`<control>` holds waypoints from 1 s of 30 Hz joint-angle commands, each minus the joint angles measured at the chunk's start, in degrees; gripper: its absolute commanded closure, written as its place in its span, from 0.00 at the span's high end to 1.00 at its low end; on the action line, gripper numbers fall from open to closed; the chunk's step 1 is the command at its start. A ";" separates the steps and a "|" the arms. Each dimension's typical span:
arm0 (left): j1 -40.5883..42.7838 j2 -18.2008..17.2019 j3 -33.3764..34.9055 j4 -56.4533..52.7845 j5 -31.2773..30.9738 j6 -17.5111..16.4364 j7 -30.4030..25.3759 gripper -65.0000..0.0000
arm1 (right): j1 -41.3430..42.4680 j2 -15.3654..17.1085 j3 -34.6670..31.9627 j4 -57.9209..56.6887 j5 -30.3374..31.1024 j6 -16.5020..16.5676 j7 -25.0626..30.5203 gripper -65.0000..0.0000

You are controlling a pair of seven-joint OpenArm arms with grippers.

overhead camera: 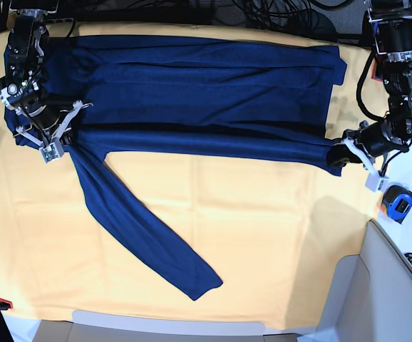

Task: Fold the T-shirt properly
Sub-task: 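Lift the hem with both grippers and fold it toward the shoulder edge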

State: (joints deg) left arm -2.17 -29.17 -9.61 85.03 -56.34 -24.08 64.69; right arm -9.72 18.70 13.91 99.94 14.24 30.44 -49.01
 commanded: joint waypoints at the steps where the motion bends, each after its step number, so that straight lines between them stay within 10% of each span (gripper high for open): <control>1: -0.51 -1.12 -0.64 1.52 -0.94 -0.23 -0.64 0.00 | -0.26 0.69 0.46 1.55 0.13 -0.15 0.97 0.00; 30: 8.55 -1.21 -0.72 8.37 -0.85 0.03 -0.29 0.00 | -11.95 -6.17 9.96 5.77 0.13 -0.24 0.97 0.00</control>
State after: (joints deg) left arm 6.87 -29.23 -9.72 92.53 -56.49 -23.94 65.23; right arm -21.78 11.94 23.46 104.92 14.35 30.44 -48.99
